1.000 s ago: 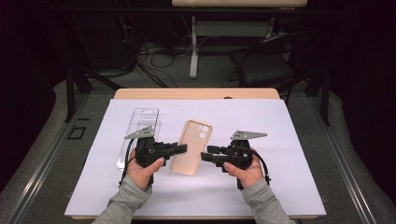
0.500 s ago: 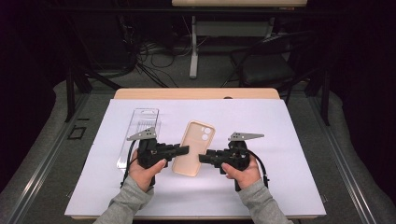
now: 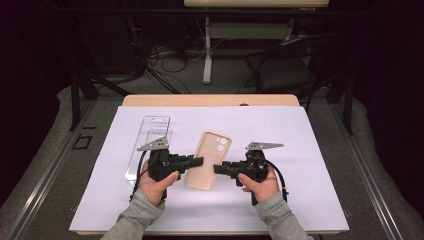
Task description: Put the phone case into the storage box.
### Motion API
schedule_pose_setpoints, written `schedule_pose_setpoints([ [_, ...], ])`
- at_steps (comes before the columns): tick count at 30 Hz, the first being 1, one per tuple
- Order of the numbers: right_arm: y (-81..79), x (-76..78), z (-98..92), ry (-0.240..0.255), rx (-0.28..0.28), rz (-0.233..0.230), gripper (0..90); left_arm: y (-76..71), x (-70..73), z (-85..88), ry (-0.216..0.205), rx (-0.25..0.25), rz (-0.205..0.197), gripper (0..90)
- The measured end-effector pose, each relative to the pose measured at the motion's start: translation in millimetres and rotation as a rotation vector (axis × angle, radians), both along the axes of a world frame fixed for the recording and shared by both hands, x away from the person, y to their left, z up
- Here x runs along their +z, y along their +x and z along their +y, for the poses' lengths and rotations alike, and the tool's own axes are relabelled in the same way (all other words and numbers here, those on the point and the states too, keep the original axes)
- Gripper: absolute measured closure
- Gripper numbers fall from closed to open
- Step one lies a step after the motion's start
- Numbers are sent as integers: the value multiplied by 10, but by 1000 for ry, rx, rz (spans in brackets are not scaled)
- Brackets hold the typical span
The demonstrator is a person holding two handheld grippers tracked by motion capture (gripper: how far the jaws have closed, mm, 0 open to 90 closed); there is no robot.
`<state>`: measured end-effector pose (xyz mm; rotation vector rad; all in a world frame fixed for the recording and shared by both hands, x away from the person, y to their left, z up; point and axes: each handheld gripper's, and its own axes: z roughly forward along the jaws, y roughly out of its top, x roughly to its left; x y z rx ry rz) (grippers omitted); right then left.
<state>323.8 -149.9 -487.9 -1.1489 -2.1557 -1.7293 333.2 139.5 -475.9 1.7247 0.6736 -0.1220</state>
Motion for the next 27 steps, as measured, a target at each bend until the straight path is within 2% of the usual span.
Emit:
schedule_pose_setpoints([
  [12, 1, -15, 2, 0, 3, 26, 725, -8, -6, -14, -4, 4, 0, 806],
  [27, 11, -43, -19, 44, -17, 53, 771, -27, -13, -27, -14, 15, -8, 806],
])
